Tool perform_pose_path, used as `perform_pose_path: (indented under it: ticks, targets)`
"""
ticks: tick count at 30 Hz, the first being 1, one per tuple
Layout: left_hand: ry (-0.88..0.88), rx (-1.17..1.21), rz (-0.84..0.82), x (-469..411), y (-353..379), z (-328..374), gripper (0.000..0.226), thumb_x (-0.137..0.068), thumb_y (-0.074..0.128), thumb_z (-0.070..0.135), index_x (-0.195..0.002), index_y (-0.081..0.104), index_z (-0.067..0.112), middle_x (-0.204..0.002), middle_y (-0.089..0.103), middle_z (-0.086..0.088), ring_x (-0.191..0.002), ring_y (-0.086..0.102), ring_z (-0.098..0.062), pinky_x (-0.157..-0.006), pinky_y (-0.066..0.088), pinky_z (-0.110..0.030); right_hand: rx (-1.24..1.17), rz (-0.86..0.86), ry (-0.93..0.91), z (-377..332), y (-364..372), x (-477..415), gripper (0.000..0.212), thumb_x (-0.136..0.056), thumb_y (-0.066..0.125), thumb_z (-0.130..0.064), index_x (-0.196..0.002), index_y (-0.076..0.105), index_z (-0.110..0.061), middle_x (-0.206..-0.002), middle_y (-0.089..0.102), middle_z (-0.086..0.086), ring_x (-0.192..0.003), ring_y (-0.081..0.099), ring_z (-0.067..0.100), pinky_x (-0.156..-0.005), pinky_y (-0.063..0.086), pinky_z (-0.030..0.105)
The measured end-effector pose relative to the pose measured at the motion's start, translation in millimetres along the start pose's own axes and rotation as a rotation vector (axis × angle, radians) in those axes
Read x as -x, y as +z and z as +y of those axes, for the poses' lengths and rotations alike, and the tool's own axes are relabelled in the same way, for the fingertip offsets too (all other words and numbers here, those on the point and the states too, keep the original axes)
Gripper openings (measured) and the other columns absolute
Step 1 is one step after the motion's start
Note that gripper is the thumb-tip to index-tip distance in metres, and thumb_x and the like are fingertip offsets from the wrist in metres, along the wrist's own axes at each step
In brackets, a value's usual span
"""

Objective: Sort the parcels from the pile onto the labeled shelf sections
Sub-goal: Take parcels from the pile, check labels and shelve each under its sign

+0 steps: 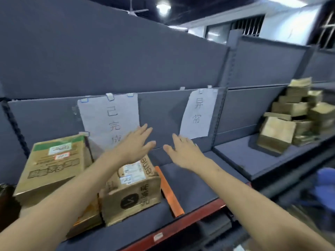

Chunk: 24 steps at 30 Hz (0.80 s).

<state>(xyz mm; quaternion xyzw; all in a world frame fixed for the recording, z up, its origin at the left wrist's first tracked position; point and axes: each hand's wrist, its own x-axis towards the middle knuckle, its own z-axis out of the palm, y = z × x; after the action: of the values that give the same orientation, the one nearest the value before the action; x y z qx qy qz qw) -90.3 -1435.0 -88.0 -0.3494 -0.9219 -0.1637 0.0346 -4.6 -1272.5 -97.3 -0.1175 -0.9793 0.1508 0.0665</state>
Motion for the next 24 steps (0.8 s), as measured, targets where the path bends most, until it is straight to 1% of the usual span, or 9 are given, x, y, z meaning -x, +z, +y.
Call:
perform_pose_path:
  ticks: [3,4,6,7,9,12,18,20,24]
  targets:
    - [0.059,-0.02,-0.117,-40.4,28.5,70.5,0.065,-0.099,0.029,0.049,-0.151,0.017,0.014,-0.16,0.01,-0.007,-0.147,0.009,-0.024,-0.118,0.012,-0.036,0.005,0.033,0.088,72.6,-33.1,22.6,0.056,-0.099,0.03,-0.052,-0.139,0.034,-0.014,-0.144,0.039,0.011,-0.135,0.031,0.033,-0.109,0.026,0.054]
    - [0.096,0.002,-0.148,-52.7,38.2,96.5,0.07,-0.096,0.026,0.056,-0.15,0.02,0.013,-0.158,0.016,-0.007,-0.146,0.012,-0.024,-0.117,0.015,-0.037,0.015,0.046,0.117,98.3,-44.3,30.6,0.056,-0.099,0.029,-0.052,-0.138,0.034,-0.013,-0.144,0.039,0.011,-0.135,0.031,0.034,-0.108,0.027,0.054]
    - [0.135,0.063,-0.185,-79.2,61.2,149.3,0.079,-0.089,0.021,0.065,-0.151,0.018,0.016,-0.158,0.016,-0.002,-0.146,0.013,-0.021,-0.118,0.016,-0.04,0.044,0.083,0.181,150.3,-68.1,46.9,0.06,-0.099,0.028,-0.053,-0.143,0.031,-0.012,-0.147,0.037,0.01,-0.136,0.031,0.033,-0.108,0.028,0.053]
    - [0.147,0.081,-0.194,-92.2,73.4,177.7,0.077,-0.091,0.023,0.064,-0.151,0.017,0.017,-0.159,0.013,-0.004,-0.146,0.012,-0.02,-0.119,0.014,-0.041,0.053,0.103,0.213,177.1,-79.2,54.9,0.062,-0.099,0.027,-0.053,-0.145,0.029,-0.012,-0.149,0.036,0.011,-0.136,0.03,0.034,-0.108,0.028,0.052]
    - [0.182,0.08,-0.22,-111.1,98.9,236.0,0.066,-0.098,0.028,0.052,-0.152,0.013,0.017,-0.161,0.005,-0.004,-0.148,0.006,-0.018,-0.119,0.008,-0.036,0.06,0.131,0.275,230.0,-98.3,73.6,0.061,-0.099,0.028,-0.052,-0.145,0.028,-0.012,-0.149,0.035,0.012,-0.137,0.03,0.034,-0.108,0.026,0.052]
    - [0.259,0.139,-0.29,-128.5,138.5,319.4,0.06,-0.101,0.03,0.043,-0.153,0.012,0.016,-0.161,0.002,-0.004,-0.148,0.004,-0.017,-0.118,0.007,-0.033,0.064,0.148,0.36,306.8,-118.6,103.1,0.064,-0.1,0.028,-0.051,-0.149,0.023,-0.01,-0.154,0.03,0.012,-0.141,0.026,0.034,-0.113,0.024,0.053]
    - [0.344,0.196,-0.405,-176.2,203.3,430.6,0.062,-0.1,0.033,0.047,-0.152,0.014,0.02,-0.161,0.005,-0.002,-0.148,0.002,-0.013,-0.119,0.007,-0.033,-0.009,0.132,0.523,429.6,-145.6,144.7,0.066,-0.1,0.029,-0.052,-0.15,0.021,-0.01,-0.155,0.029,0.01,-0.142,0.025,0.032,-0.114,0.025,0.05]
    - [0.365,0.21,-0.421,-194.0,216.4,458.1,0.063,-0.099,0.033,0.049,-0.153,0.013,0.022,-0.161,0.004,0.0,-0.148,0.003,-0.014,-0.119,0.008,-0.035,-0.023,0.128,0.557,460.1,-152.1,147.8,0.066,-0.101,0.029,-0.051,-0.152,0.017,-0.011,-0.156,0.026,0.01,-0.143,0.024,0.032,-0.114,0.025,0.049]
    - [0.415,0.224,-0.443,-240.8,246.1,507.5,0.064,-0.099,0.032,0.049,-0.153,0.013,0.021,-0.161,0.004,-0.003,-0.148,0.003,-0.017,-0.118,0.009,-0.035,-0.058,0.14,0.588,515.0,-163.3,140.0,0.065,-0.101,0.03,-0.05,-0.152,0.017,-0.01,-0.156,0.026,0.01,-0.144,0.022,0.03,-0.115,0.025,0.046]
